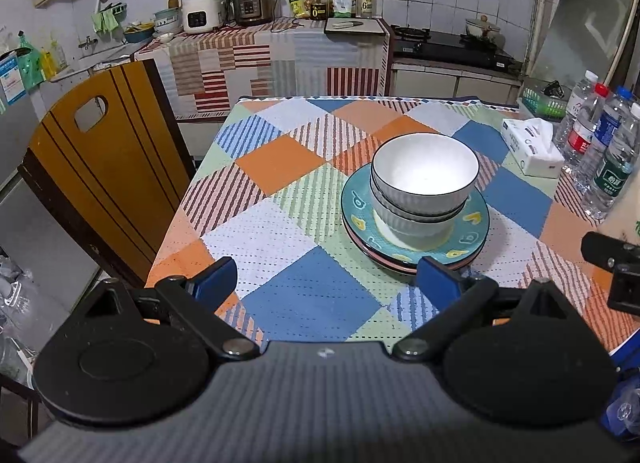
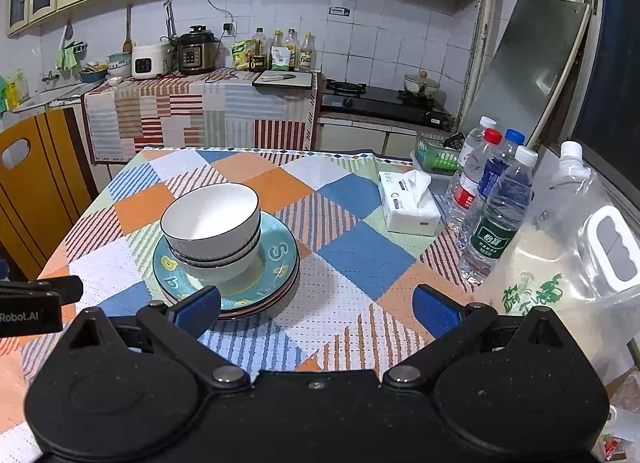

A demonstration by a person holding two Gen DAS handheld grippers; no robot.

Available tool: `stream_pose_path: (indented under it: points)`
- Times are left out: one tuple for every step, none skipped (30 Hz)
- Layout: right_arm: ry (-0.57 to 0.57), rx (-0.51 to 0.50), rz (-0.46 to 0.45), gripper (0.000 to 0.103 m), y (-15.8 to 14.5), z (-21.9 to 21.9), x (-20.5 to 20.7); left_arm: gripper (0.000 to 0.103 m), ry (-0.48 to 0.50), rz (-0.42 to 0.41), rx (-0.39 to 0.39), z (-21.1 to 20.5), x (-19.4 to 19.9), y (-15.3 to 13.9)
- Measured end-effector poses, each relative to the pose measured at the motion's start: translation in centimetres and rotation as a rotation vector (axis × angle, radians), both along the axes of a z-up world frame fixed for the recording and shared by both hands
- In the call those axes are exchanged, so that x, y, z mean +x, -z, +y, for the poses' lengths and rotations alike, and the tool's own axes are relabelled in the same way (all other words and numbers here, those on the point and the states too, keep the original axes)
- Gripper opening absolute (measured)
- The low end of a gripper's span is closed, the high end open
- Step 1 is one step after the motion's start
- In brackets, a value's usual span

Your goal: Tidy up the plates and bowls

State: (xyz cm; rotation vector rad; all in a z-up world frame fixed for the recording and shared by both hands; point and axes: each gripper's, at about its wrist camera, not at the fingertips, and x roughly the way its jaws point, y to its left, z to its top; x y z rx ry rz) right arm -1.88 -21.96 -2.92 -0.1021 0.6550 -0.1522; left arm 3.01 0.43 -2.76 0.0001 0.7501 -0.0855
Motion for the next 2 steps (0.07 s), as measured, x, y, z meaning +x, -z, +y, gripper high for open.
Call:
stream_pose_path:
  points:
    - [0.000, -0.001, 0.000, 0.103, 0.03, -0.01, 0.02, 0.098, 0.000, 0.001, 0.000, -0.01, 0.01, 0.00]
    - [-0.002, -0.002, 0.002, 0.103, 0.05, -0.05, 0.04, 0.098, 0.000, 0.000, -0.001, -0.02, 0.00, 0.00]
